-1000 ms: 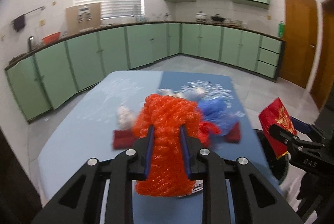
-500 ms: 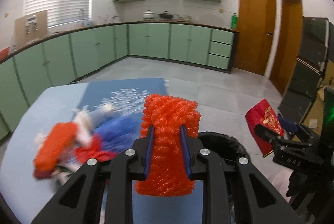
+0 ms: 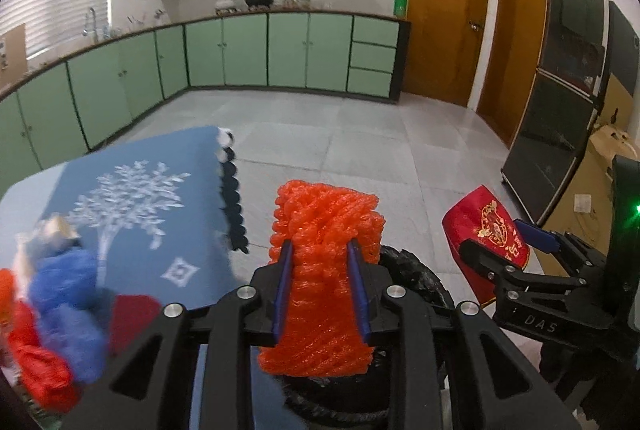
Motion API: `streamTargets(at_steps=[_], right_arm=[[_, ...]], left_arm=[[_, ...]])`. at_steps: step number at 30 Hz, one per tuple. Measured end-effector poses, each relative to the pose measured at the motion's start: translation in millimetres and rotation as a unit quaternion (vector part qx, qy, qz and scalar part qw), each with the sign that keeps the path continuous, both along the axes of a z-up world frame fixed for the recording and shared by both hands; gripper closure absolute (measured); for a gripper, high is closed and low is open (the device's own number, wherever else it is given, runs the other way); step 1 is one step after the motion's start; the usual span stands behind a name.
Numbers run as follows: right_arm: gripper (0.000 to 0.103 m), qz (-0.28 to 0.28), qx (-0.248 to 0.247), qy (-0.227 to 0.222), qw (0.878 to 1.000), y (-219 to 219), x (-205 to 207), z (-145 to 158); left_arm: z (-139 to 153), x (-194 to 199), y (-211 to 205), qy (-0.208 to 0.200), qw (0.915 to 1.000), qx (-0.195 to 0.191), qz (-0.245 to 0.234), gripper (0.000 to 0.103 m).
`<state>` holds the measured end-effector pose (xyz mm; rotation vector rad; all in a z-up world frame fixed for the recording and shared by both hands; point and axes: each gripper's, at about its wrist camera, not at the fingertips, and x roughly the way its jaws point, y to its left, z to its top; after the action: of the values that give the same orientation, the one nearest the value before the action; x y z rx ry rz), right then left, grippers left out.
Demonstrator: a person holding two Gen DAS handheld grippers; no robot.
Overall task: Collect trash
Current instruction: 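Carry the red pouch and orange net over the black bin with both tools, then open both tools to drop the pouch and net into the bin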
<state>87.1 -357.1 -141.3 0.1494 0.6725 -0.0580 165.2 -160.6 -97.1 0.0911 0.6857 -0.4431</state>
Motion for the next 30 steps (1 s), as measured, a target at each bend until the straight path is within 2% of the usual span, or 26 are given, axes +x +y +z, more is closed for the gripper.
streamTargets(at_steps=[5, 7, 13, 22, 26, 30], right_arm=[[0.015, -0.011, 0.002, 0.027, 1.0, -7, 19, -17], [0.013, -0.016, 0.0, 0.037, 0.999, -9, 23, -22], [0.012, -0.026, 0.001, 0.044, 0.999, -13, 27, -25], [0.012, -0.022, 0.004, 0.022, 1.0, -5, 15, -4], [0.012, -0.004, 0.005, -0.003, 1.0, 14, 6, 18], [0.012, 0.016, 0.011, -0.022, 1.0, 39, -1, 34]], left_arm=[[-16, 15, -15, 0.02, 0.9997, 0.004, -0.016, 0.064], [-19, 21, -20, 0.027, 0.9993, 0.003, -0.025, 0.053], [-15, 22, -14, 0.029, 0.9986, -0.018, -0.04, 0.036], [6, 9, 4, 0.007, 0.9991, -0.028, -0.032, 0.031], [21, -4, 34, -0.015, 0.9994, -0.03, 0.001, 0.03], [37, -23, 77, -0.043, 0.9973, -0.024, 0.054, 0.028]])
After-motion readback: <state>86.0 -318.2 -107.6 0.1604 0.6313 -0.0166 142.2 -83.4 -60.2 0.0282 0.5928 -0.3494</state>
